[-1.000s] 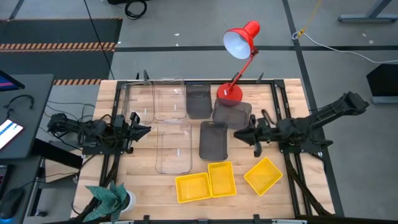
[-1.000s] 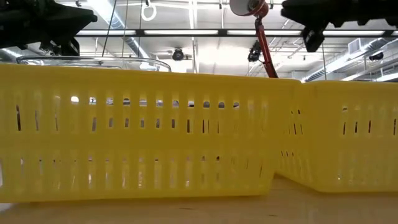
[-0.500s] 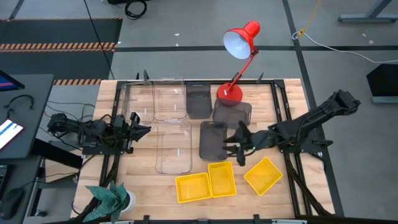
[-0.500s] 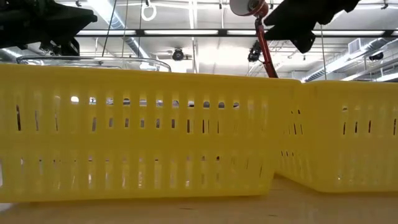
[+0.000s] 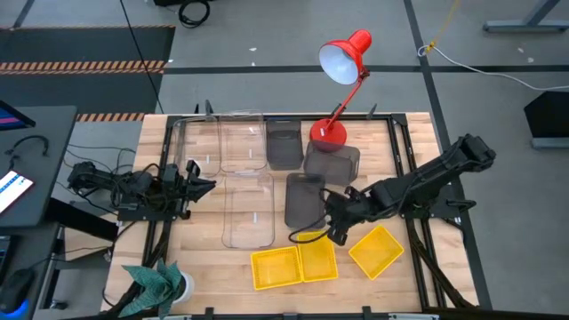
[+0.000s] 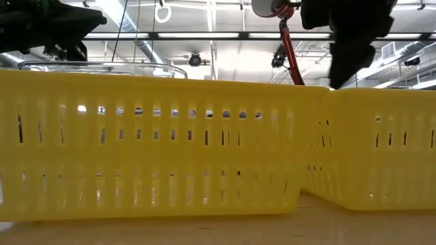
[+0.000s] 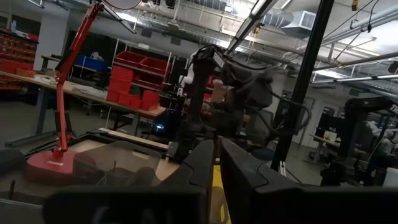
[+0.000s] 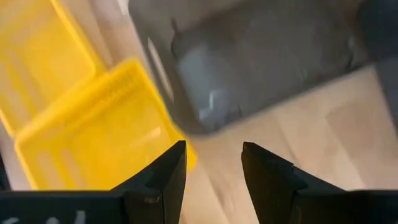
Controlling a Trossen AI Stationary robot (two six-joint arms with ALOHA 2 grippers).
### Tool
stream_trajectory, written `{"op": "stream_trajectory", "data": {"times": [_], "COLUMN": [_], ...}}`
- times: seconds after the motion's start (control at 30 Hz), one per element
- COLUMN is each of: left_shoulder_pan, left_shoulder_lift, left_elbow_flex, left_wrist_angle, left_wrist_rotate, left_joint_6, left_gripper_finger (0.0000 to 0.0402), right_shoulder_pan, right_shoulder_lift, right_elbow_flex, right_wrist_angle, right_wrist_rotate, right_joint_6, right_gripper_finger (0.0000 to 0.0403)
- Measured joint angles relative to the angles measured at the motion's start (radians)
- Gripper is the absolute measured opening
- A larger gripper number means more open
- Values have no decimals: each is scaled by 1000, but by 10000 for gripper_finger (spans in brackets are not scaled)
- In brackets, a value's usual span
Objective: Stack baskets by color
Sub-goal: Stack the middle yellow bin on top of the right yellow bin
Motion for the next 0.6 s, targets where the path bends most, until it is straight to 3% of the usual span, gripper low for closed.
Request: {"op": "stream_trajectory", "data": {"times": [0.17, 0.4, 0.6], "left_shoulder_pan": [0, 0, 0], "left_shoulder_lift": [0, 0, 0], "left_elbow_flex": [0, 0, 0], "left_wrist_angle": [0, 0, 1], "left_wrist_rotate": [0, 0, 0], "left_joint_6": [0, 0, 0], "left_gripper_finger": [28, 36, 29], "right_shoulder_pan": [2, 54, 120], "right_shoulder_lift": [34, 41, 98], "right_elbow_flex": [98, 107, 107], "right_wrist_angle": [-169, -352, -369], "right_wrist_rotate": [-103, -162, -221], "right_joint_6": [3, -56, -152], "right_gripper_finger": [160, 160, 160]}}
